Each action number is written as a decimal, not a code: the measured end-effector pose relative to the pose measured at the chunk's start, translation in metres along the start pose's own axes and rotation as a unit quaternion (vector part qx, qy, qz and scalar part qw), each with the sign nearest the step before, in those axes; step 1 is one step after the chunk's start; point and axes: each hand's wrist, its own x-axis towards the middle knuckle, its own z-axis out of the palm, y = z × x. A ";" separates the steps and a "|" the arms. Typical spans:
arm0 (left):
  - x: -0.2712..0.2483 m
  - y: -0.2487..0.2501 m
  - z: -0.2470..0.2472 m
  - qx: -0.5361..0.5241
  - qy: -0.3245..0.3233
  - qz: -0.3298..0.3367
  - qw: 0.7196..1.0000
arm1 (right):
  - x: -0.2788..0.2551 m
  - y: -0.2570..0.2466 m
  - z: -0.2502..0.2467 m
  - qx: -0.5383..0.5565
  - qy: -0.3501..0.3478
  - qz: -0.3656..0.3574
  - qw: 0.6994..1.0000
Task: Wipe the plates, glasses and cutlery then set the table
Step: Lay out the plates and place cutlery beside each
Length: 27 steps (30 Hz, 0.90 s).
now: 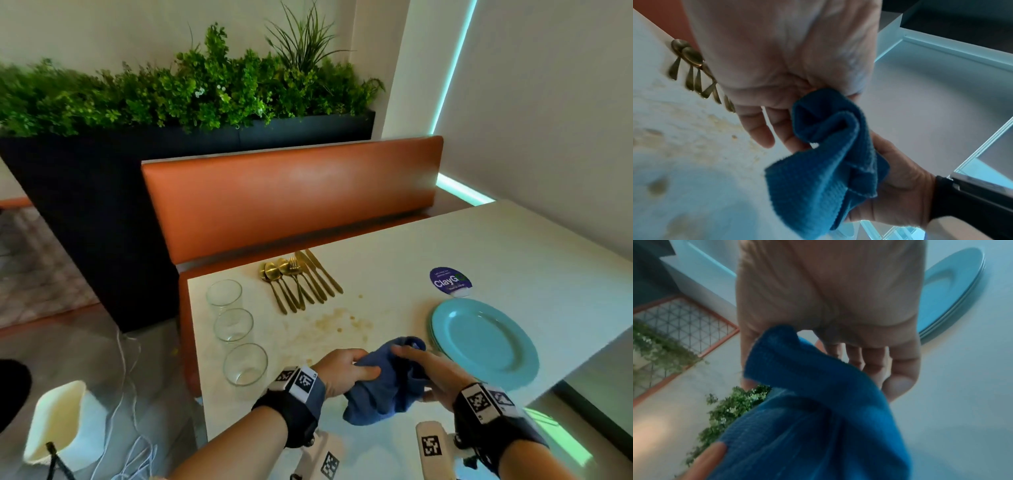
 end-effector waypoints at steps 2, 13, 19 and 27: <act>-0.012 -0.007 0.002 0.003 -0.002 -0.012 1.000 | -0.004 0.013 0.002 -0.022 0.010 -0.002 1.000; -0.069 -0.062 -0.016 0.101 0.055 -0.110 0.987 | -0.005 0.040 0.037 -0.302 -0.003 -0.086 0.950; -0.094 -0.084 -0.031 0.231 0.125 -0.086 0.961 | -0.002 0.048 0.064 -0.440 -0.007 -0.131 0.888; -0.121 -0.117 -0.030 0.399 0.168 -0.023 0.901 | -0.013 0.067 0.090 -0.446 -0.002 -0.284 0.849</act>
